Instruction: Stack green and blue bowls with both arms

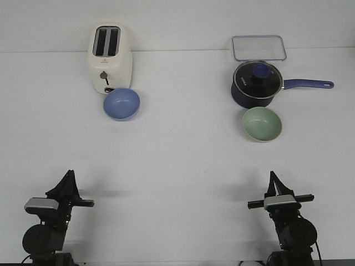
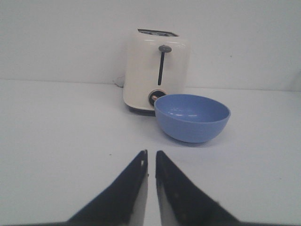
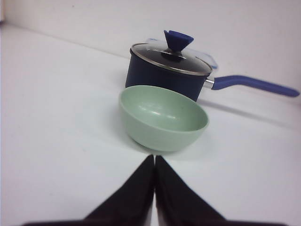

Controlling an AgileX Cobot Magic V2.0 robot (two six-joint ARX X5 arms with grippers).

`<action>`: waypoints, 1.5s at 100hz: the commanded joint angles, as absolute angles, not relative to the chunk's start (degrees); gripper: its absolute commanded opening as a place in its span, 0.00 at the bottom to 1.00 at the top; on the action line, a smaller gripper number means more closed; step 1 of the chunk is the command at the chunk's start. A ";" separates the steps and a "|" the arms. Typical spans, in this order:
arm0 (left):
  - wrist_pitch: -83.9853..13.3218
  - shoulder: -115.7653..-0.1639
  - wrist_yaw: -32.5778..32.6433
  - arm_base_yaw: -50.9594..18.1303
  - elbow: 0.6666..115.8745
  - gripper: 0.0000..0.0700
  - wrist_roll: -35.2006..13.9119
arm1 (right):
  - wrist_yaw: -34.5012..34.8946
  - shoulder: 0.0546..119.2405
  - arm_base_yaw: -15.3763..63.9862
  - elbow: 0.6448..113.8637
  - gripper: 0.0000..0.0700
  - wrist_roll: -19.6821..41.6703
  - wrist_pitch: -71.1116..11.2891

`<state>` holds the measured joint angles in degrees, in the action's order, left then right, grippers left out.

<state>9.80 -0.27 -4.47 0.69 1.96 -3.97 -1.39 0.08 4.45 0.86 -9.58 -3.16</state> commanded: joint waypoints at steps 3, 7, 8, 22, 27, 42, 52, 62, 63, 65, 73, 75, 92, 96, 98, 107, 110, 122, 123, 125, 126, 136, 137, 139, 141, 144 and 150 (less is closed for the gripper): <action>10.39 -0.19 -4.56 0.73 0.80 0.02 -4.12 | -1.63 0.08 4.49 0.73 0.00 1.43 -2.48; 10.39 -0.19 -4.56 0.73 0.80 0.02 -4.12 | -2.20 0.08 4.47 0.73 0.00 5.43 -2.28; 10.39 -0.19 -4.56 0.73 0.80 0.02 -4.12 | -2.52 0.08 4.45 0.73 0.00 6.48 -2.17; 10.39 -0.19 -4.56 0.73 0.80 0.02 -4.12 | -4.54 0.12 4.47 2.44 0.00 15.00 -3.33; 10.39 -0.19 -4.56 0.73 0.80 0.02 -4.12 | -4.51 0.73 4.47 3.84 0.00 16.64 -4.25; 10.39 -0.19 -4.56 0.73 0.80 0.02 -4.12 | -3.97 6.57 4.45 9.39 0.00 20.40 -5.50; 10.39 -0.19 -4.56 0.73 0.80 0.02 -4.12 | -4.99 14.11 4.19 15.14 0.00 22.59 -9.04; 10.39 -0.19 -4.56 0.73 0.80 0.02 -4.12 | -4.62 24.18 2.76 22.11 0.00 22.52 -14.41; 10.39 -0.19 -4.56 0.73 0.80 0.02 -4.12 | -4.43 25.23 2.57 22.85 0.00 22.50 -14.98; 10.39 -0.19 -4.56 0.73 0.80 0.02 -4.12 | -4.03 27.42 2.15 24.32 0.00 22.39 -15.97; 10.39 -0.19 -4.56 0.73 0.80 0.02 -4.12 | -1.23 36.34 0.36 30.02 0.04 21.30 -18.79; 10.39 -0.19 -4.56 0.73 0.80 0.02 -4.12 | -0.38 38.46 -0.14 31.35 0.06 20.73 -19.05; 10.39 -0.19 -4.56 0.73 0.80 0.02 -4.12 | 4.51 54.87 -3.86 41.71 0.55 17.87 -20.25; 10.39 -0.19 -4.56 0.73 0.80 0.02 -4.12 | 4.80 58.33 -4.56 43.97 0.64 17.63 -20.43; 10.39 -0.19 -4.56 0.73 0.80 0.02 -4.12 | 4.80 60.03 -4.86 45.06 0.66 17.43 -20.49; 10.39 -0.19 -4.56 0.73 0.80 0.02 -4.12 | 4.75 67.07 -6.15 49.93 0.69 15.73 -20.71; 10.39 -0.19 -4.56 0.73 0.80 0.02 -4.12 | 4.75 69.28 -6.50 51.51 0.69 15.25 -20.69; 10.39 -0.19 -4.56 0.73 0.80 0.02 -4.12 | 4.75 77.89 -7.77 58.15 0.69 13.30 -21.58; 10.39 -0.19 -4.56 0.73 0.80 0.02 -4.12 | 4.75 78.56 -7.88 58.72 0.69 13.21 -21.69; 10.39 -0.19 -4.56 0.73 0.80 0.02 -4.12 | 4.75 79.99 -8.05 59.83 0.70 13.10 -22.00; 10.39 -0.19 -4.56 0.73 0.80 0.02 -4.12 | 4.73 80.66 -8.14 60.38 0.70 13.02 -22.15; 10.39 -0.19 -4.56 0.73 0.80 0.02 -4.12 | 4.45 87.11 -8.71 65.45 0.70 11.62 -23.70; 10.39 -0.19 -4.56 0.73 0.80 0.02 -4.12 | 4.38 87.68 -8.75 65.87 0.70 11.53 -23.77; 10.39 -0.19 -4.56 0.73 0.80 0.02 -4.12 | 4.19 88.84 -8.82 66.63 0.70 11.38 -23.94; 10.39 -0.19 -4.56 0.73 0.80 0.02 -4.12 | 4.05 89.95 -8.88 67.37 0.70 11.16 -24.12; 10.39 -0.19 -4.56 0.73 0.80 0.02 -4.12 | 4.01 91.53 -8.95 68.36 0.70 10.79 -24.32; 10.39 -0.19 -4.56 0.73 0.80 0.02 -4.12 | 3.40 94.37 -9.02 69.76 0.70 10.66 -24.38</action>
<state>9.82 -0.27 -4.47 0.69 1.96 -3.97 4.19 91.00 -8.84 67.83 12.14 -24.05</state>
